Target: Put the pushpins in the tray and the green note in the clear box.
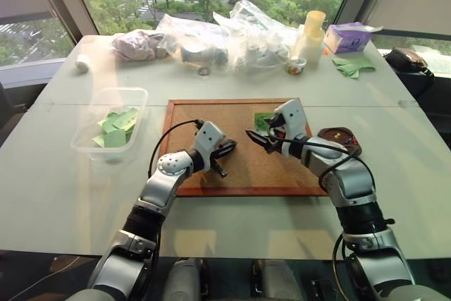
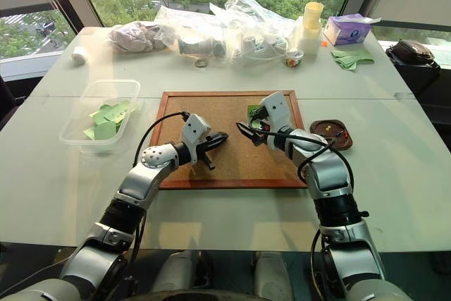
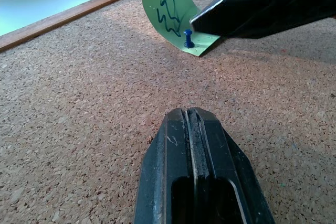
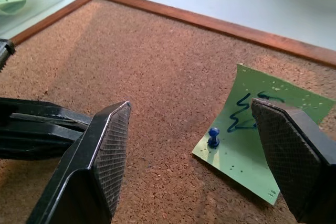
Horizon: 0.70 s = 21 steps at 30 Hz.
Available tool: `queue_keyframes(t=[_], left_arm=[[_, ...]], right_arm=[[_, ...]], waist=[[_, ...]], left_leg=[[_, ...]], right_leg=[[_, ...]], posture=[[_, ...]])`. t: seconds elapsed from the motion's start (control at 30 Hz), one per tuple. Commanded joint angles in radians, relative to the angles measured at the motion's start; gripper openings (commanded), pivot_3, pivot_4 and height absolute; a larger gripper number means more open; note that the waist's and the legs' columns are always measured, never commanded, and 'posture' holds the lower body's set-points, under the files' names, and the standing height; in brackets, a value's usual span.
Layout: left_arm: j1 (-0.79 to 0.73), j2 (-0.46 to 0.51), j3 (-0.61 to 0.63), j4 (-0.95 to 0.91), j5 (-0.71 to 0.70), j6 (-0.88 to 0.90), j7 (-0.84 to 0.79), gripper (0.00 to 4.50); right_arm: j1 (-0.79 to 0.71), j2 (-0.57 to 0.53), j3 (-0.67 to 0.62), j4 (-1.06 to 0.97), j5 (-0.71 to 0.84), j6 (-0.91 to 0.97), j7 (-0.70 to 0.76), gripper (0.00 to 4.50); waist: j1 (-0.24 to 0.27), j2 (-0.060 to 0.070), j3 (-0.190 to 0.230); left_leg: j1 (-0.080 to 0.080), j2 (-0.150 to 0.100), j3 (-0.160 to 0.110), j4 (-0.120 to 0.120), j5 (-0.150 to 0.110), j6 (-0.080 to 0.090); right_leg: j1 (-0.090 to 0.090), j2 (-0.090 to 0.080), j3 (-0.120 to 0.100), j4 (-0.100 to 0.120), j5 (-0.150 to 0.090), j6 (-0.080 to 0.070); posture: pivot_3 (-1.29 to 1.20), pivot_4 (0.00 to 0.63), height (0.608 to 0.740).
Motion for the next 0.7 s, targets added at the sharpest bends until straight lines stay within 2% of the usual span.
queue_keyframes(t=[0.03, 0.2, 0.23, 0.27, 0.33, 0.4, 0.43, 0.47, 0.7], left_arm=[[0.036, 0.013, -0.011, 0.036, 0.026, 0.024, 0.013, 0.00], [0.042, 0.011, -0.006, 0.026, 0.024, 0.026, 0.026, 0.00], [0.043, 0.012, -0.005, 0.024, 0.023, 0.025, 0.027, 0.00], [0.045, 0.012, -0.006, 0.020, 0.023, 0.025, 0.029, 0.00], [0.048, 0.014, -0.005, 0.016, 0.022, 0.026, 0.032, 0.00], [0.050, 0.015, -0.005, 0.012, 0.022, 0.027, 0.033, 0.00], [0.051, 0.016, -0.004, 0.011, 0.022, 0.027, 0.033, 0.00], [0.051, 0.016, -0.004, 0.010, 0.022, 0.028, 0.034, 0.00], [0.055, 0.019, -0.007, 0.002, 0.022, 0.035, 0.034, 0.00]], right_arm=[[-0.042, 0.012, 0.023, 0.054, -0.035, -0.067, 0.021, 3.70], [-0.063, 0.038, 0.020, 0.167, -0.059, -0.125, 0.023, 3.70], [-0.067, 0.042, 0.019, 0.184, -0.064, -0.137, 0.024, 3.19], [-0.069, 0.044, 0.018, 0.196, -0.069, -0.146, 0.024, 2.94], [-0.069, 0.048, 0.015, 0.207, -0.073, -0.158, 0.025, 2.05], [-0.067, 0.051, 0.012, 0.210, -0.075, -0.163, 0.025, 0.88], [-0.066, 0.052, 0.009, 0.209, -0.076, -0.163, 0.024, 0.39], [-0.066, 0.054, 0.007, 0.209, -0.077, -0.162, 0.024, 0.09], [-0.043, 0.031, -0.016, 0.111, -0.069, -0.125, 0.024, 0.09]], waist=[[-0.002, 0.000, 0.000], [-0.003, 0.000, 0.000], [-0.004, 0.000, 0.000], [-0.005, 0.000, 0.000], [-0.005, 0.000, 0.000], [-0.005, 0.000, 0.000], [-0.005, 0.000, 0.000], [-0.006, 0.000, 0.000], [-0.005, 0.000, 0.000]], left_leg=[[0.000, 0.000, 0.000, 0.000, 0.000, 0.000], [0.000, 0.000, 0.001, 0.000, 0.000, 0.000], [0.000, 0.000, 0.001, 0.000, 0.000, 0.000], [0.000, 0.000, 0.001, 0.000, 0.000, 0.000], [0.001, 0.000, 0.001, 0.000, 0.000, 0.000], [0.001, 0.000, 0.001, 0.000, 0.000, 0.000], [0.001, 0.000, 0.001, 0.000, 0.000, 0.000], [0.001, 0.000, 0.001, 0.000, 0.000, 0.000], [0.001, 0.001, 0.001, -0.001, 0.000, -0.001]], right_leg=[[0.000, 0.000, 0.000, 0.000, 0.000, 0.000], [0.000, 0.000, 0.000, 0.000, 0.000, 0.000], [0.000, 0.000, 0.000, 0.000, 0.000, 0.000], [0.000, 0.000, 0.000, 0.000, 0.000, 0.000], [0.000, 0.000, 0.000, 0.000, 0.000, 0.000], [0.000, 0.000, 0.000, 0.000, 0.000, 0.000], [0.000, 0.000, 0.000, 0.000, 0.000, 0.000], [0.000, 0.000, 0.000, 0.000, 0.000, 0.000], [0.000, 0.000, 0.000, 0.000, 0.000, 0.000]], posture=[[0.00, 0.150, 0.740], [0.00, 0.150, 0.740], [0.00, 0.150, 0.740], [0.00, 0.150, 0.740], [0.00, 0.150, 0.740], [0.00, 0.150, 0.740], [0.00, 0.150, 0.740], [0.00, 0.150, 0.740], [0.00, 0.150, 0.740]])
